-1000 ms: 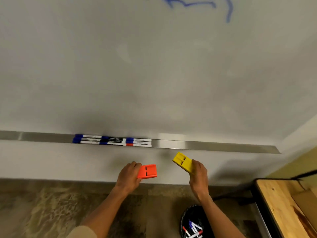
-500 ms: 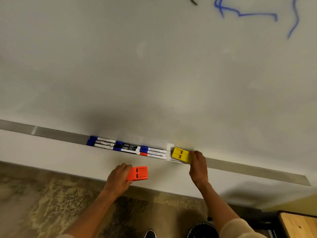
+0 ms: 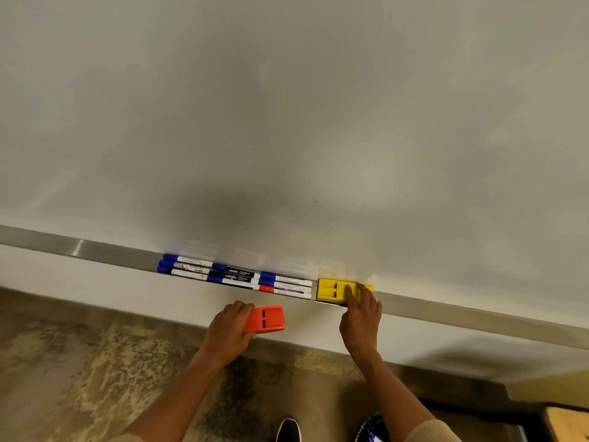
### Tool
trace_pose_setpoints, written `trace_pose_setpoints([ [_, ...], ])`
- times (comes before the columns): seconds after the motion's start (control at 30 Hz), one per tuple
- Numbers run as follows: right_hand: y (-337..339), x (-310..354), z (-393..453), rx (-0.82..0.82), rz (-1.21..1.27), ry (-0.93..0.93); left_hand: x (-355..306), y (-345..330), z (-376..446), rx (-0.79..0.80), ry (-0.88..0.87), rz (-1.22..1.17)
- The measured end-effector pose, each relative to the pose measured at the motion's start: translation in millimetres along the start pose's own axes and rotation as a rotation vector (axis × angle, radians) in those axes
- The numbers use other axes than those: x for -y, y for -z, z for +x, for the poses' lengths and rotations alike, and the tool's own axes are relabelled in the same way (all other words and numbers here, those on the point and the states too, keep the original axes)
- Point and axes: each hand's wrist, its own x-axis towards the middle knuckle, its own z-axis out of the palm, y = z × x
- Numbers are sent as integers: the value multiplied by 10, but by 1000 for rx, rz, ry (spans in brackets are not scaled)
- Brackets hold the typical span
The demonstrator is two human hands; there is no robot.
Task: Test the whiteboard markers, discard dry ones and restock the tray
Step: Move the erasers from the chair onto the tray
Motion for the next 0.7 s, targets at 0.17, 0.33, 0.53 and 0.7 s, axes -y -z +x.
trace_pose_setpoints([
  [0.17,-39,408,-84,-21,219,163,56,82,33,-12,-2,5],
  [0.33,-117,1056,-142,237,373,314,249,292,92,-14,-3,27],
  [0.53,-294,1571,-95,463,329,486,577,498,33,-28,-23,7],
  [0.7,-441,2107,-100,395,329,531,1003,649,4,-34,-96,-26],
])
